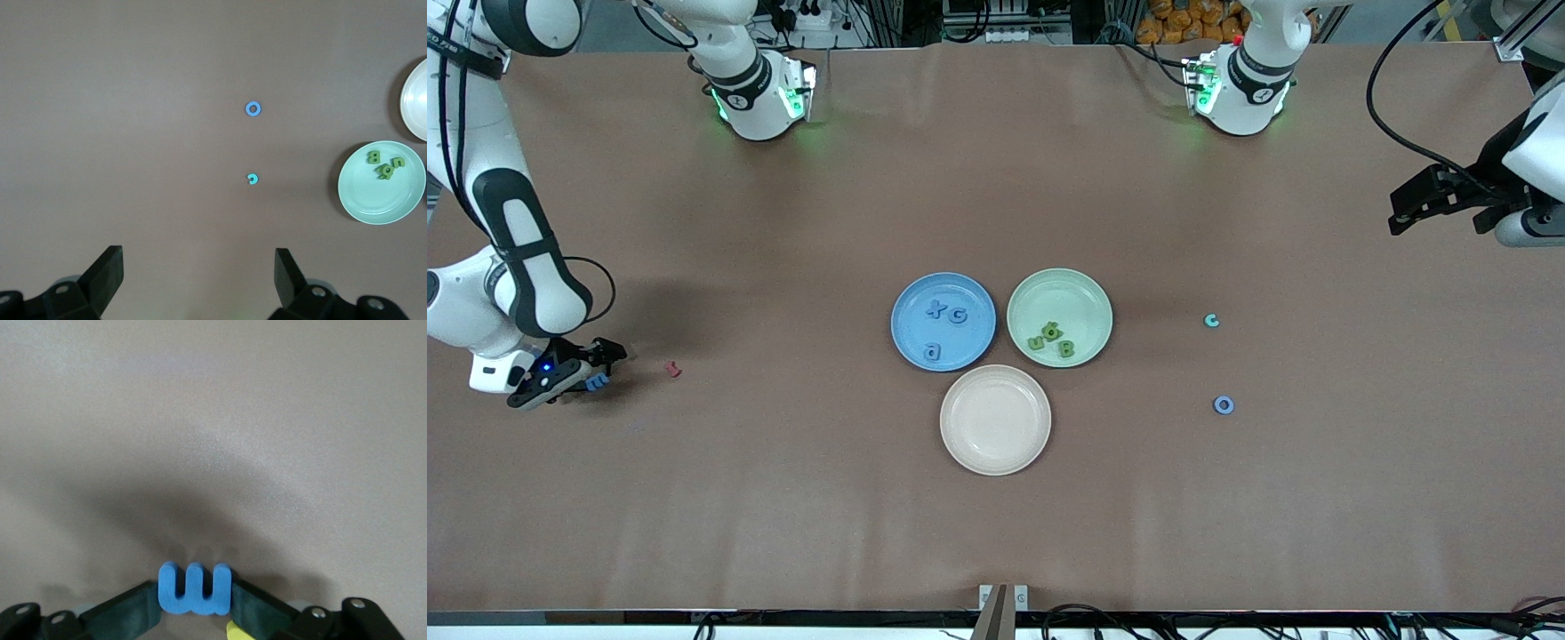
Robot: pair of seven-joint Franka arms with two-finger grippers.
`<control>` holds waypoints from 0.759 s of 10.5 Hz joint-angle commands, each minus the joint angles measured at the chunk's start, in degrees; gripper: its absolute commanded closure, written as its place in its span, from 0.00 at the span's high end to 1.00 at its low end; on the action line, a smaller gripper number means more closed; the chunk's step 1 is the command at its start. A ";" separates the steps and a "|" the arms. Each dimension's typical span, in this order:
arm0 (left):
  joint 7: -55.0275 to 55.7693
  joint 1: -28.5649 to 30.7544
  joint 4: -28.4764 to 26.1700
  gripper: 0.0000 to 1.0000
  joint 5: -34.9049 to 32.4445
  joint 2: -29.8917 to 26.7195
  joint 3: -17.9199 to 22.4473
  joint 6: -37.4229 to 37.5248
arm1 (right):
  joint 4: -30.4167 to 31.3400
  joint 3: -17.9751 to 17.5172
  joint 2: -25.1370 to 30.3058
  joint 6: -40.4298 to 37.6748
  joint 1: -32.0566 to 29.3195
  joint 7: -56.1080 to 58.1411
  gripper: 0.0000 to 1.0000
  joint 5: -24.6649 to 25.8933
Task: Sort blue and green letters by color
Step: 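Lift the blue E off the table with the right gripper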
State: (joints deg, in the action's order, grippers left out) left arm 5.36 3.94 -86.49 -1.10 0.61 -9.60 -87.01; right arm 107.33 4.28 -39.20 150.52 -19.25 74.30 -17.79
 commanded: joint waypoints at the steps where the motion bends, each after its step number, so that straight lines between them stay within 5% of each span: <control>1: -0.62 0.01 -2.63 1.00 1.80 -1.58 -0.24 1.32 | 2.01 -0.41 2.55 -1.71 0.00 0.50 0.48 -1.63; 8: -0.44 0.10 -2.20 1.00 1.98 -0.62 -0.15 0.97 | 1.48 -0.50 3.43 -3.13 0.09 -1.26 0.47 -1.72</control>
State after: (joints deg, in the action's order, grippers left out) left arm 5.36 3.87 -88.23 -0.17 0.53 -9.88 -85.88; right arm 107.65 4.09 -36.56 147.44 -19.15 73.24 -18.18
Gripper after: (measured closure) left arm 0.000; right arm 0.529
